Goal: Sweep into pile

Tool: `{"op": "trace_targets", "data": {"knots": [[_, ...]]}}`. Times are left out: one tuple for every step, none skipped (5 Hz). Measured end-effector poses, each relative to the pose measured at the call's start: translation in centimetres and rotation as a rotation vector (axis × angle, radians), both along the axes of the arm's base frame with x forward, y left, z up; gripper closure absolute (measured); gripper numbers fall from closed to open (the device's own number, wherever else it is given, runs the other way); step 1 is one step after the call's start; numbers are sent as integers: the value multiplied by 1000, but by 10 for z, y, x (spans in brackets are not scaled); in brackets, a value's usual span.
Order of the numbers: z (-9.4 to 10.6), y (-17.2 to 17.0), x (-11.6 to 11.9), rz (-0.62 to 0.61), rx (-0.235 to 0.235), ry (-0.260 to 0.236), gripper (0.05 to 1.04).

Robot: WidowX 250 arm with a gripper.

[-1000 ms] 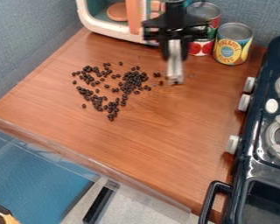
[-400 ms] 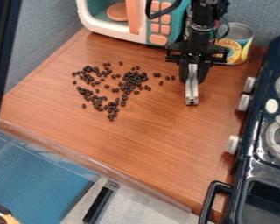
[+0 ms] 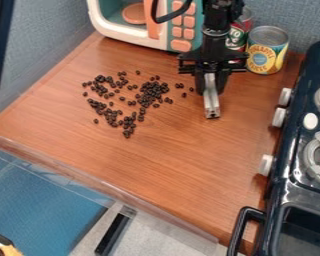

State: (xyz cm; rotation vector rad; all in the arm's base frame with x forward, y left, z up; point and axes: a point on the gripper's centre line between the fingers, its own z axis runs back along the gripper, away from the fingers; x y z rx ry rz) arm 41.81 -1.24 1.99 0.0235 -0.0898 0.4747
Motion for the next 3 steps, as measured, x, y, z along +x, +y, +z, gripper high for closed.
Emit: {"op": "trace_targets", "data": {"knots": [[-1, 25, -10, 39, -15, 9, 724], [-1, 37, -19, 45, -5, 5, 724], [-2, 49, -31, 40, 10, 10, 724]]}}
